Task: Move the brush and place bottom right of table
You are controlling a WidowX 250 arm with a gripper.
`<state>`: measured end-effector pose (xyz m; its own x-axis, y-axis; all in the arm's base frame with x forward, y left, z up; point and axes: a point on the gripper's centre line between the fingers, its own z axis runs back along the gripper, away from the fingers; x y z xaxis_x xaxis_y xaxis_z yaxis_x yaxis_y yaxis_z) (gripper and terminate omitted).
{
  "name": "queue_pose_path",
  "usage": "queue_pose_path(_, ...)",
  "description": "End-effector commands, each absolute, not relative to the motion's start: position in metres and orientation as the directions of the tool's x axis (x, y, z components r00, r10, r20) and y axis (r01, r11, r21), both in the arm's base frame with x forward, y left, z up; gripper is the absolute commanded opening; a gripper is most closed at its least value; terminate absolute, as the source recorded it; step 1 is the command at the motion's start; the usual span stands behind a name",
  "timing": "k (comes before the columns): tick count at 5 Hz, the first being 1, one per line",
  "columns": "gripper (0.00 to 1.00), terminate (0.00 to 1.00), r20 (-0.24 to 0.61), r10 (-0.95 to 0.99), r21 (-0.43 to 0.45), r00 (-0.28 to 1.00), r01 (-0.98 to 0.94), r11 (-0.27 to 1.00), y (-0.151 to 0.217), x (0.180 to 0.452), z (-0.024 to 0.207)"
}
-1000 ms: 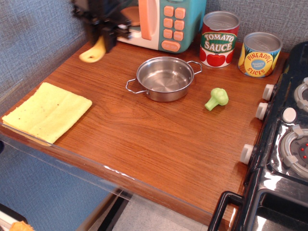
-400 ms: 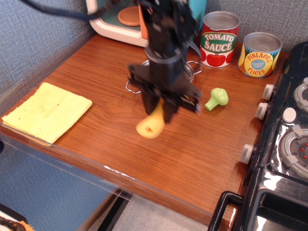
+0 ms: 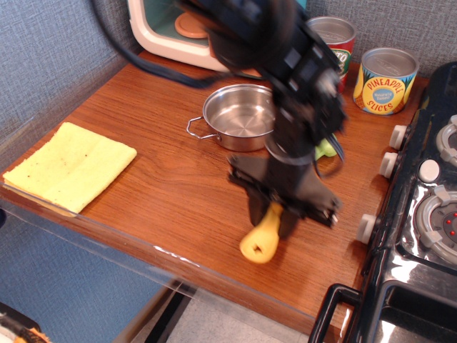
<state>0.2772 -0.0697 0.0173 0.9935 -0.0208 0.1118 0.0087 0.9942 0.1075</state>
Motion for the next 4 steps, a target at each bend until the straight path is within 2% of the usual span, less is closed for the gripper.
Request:
queue_pose_path(1, 0.0, 0.0, 0.109, 0.026, 0.127, 0.994, -0.039, 0.991, -0.066, 0.278, 0.019)
queue_pose_path(2, 1.0, 0.0, 0.134, 0.015, 0.115, 0.991, -0.031, 0.993, -0.064, 0.279, 0.031)
queue_pose_path(3, 1.0, 0.0, 0.188, 0.022, 0.084, 0.982, -0.038, 0.996, -0.06, 0.28, 0.049)
queue_pose_path(4, 1.0, 0.0, 0.262, 0.039, 0.049, 0.964, -0.054, 0.997, -0.048, 0.278, 0.079)
